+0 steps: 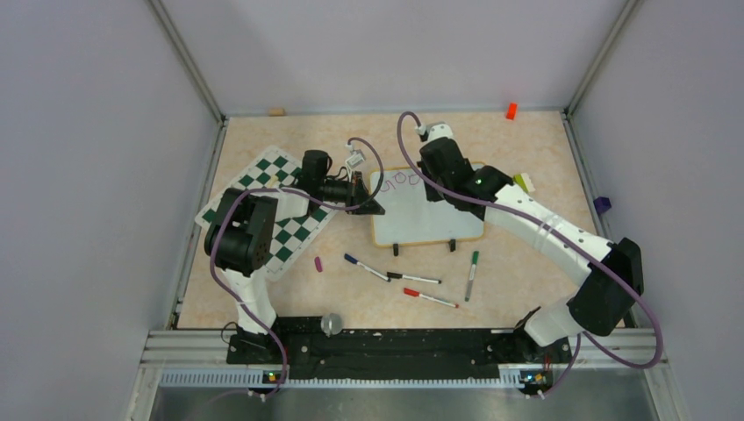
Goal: Write a sentence on the whiteboard
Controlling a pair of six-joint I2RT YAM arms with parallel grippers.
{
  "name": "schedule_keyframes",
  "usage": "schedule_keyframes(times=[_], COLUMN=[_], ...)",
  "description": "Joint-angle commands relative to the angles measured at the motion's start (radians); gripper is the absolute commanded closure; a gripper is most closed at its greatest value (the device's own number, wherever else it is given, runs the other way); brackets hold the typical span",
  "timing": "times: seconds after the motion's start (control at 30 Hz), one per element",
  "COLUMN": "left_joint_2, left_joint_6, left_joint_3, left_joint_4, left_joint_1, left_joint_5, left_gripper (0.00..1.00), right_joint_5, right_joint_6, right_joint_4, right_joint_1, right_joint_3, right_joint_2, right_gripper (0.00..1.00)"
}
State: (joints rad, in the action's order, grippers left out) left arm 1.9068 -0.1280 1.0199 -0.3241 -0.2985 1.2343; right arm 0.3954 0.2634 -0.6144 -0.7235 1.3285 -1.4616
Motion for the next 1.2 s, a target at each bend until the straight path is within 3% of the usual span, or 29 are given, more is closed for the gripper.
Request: schedule_keyframes(times=[0.0, 0.47, 1.17], left_joint_2=[-0.002, -0.002, -0.002], left_joint_6=[0.070, 0.070, 0.072], left_joint_3=[-0.003, -0.003, -0.003], left_joint_4=[0.043, 0.043, 0.044], left_joint_1=[-0.022, -0.022, -0.022], left_joint_5=[-0.020, -0.019, -0.021], left_gripper=[1.00, 1.00, 1.00], right_joint_5=[-0.015, 0.086, 0.109], right_joint_6=[0.009, 0.014, -0.004], right_joint_4=[0.015, -0.001, 0.000], right_joint_1=[0.011, 0.011, 0.012], right_joint_3=[-0.022, -0.005, 0.113], right_joint_2=[0.023, 0.030, -0.037], right_gripper=[1.00, 1.00, 1.00])
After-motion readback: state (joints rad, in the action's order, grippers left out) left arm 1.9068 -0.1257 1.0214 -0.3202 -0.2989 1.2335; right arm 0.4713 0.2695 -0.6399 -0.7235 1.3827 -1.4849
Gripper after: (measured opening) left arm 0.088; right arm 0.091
